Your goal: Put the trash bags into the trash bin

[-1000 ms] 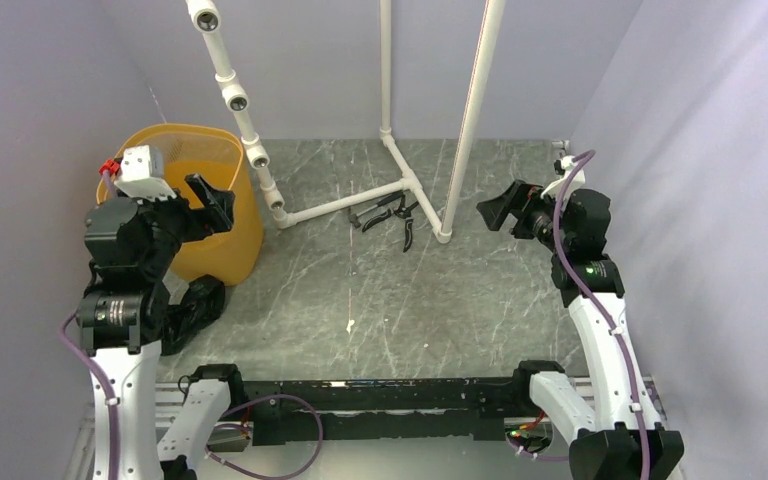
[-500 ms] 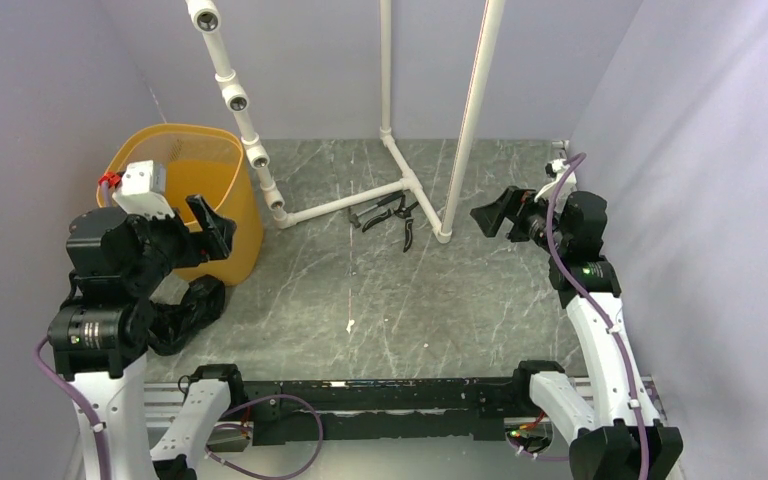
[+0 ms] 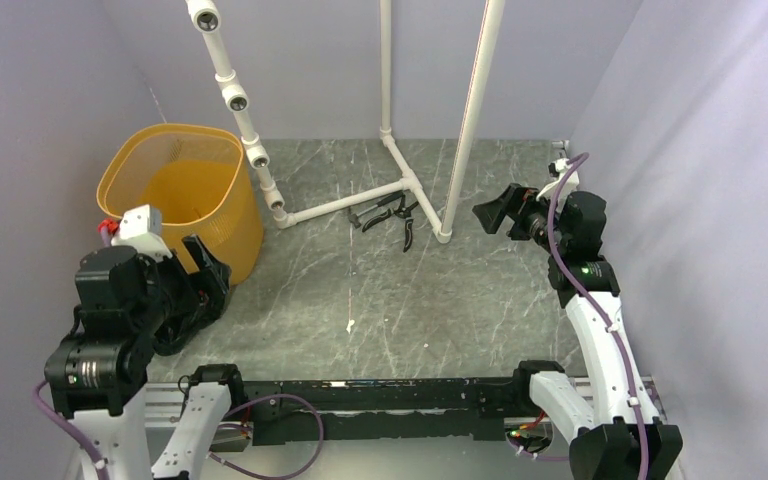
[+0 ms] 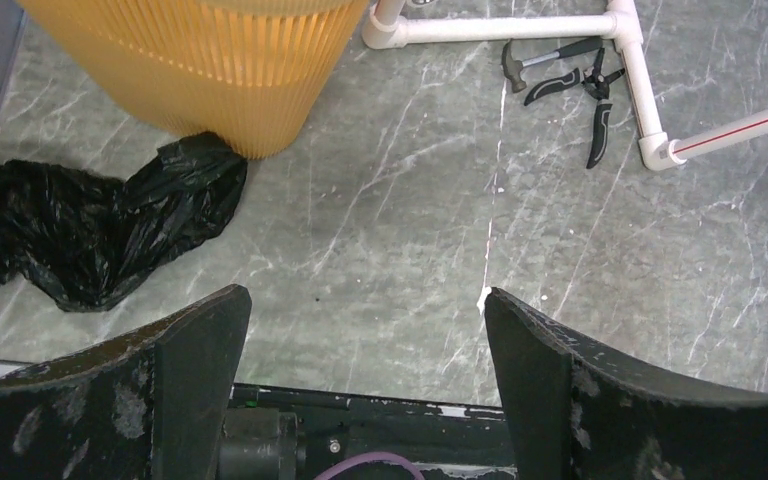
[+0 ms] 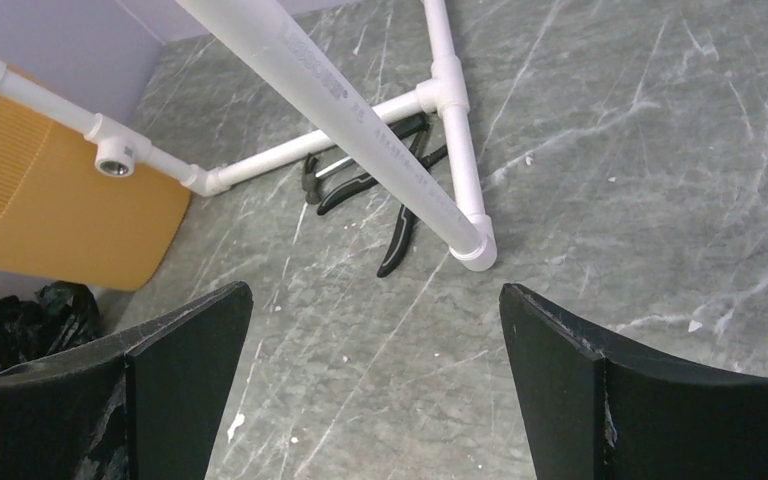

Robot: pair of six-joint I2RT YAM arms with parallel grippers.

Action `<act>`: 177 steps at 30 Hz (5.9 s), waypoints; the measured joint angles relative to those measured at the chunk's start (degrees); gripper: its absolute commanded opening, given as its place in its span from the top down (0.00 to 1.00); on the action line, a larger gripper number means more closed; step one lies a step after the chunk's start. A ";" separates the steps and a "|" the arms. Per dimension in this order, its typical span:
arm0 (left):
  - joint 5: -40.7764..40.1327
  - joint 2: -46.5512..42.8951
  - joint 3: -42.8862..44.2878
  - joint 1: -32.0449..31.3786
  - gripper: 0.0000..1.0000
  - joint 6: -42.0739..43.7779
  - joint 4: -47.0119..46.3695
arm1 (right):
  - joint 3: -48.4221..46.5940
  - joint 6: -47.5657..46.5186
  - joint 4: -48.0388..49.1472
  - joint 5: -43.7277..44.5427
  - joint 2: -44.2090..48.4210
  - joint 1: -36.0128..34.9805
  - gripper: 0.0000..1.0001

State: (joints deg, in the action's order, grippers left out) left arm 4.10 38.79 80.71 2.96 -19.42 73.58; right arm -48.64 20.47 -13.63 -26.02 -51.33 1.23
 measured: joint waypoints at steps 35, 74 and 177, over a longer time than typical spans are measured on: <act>1.25 24.65 -14.23 0.00 0.07 -0.63 -35.23 | 3.39 2.12 1.53 3.15 -0.74 0.00 0.00; -8.26 12.22 -24.79 0.00 0.07 -4.35 -33.62 | 7.02 10.40 17.97 -21.03 -5.62 -0.37 0.00; -10.08 15.06 -40.11 2.62 0.07 -21.99 -34.01 | -7.48 -2.25 -0.55 17.42 -23.78 -29.46 0.00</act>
State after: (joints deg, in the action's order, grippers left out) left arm -5.98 53.84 40.60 5.58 -41.41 39.57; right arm -56.12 18.22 -14.17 -8.60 -75.11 -28.23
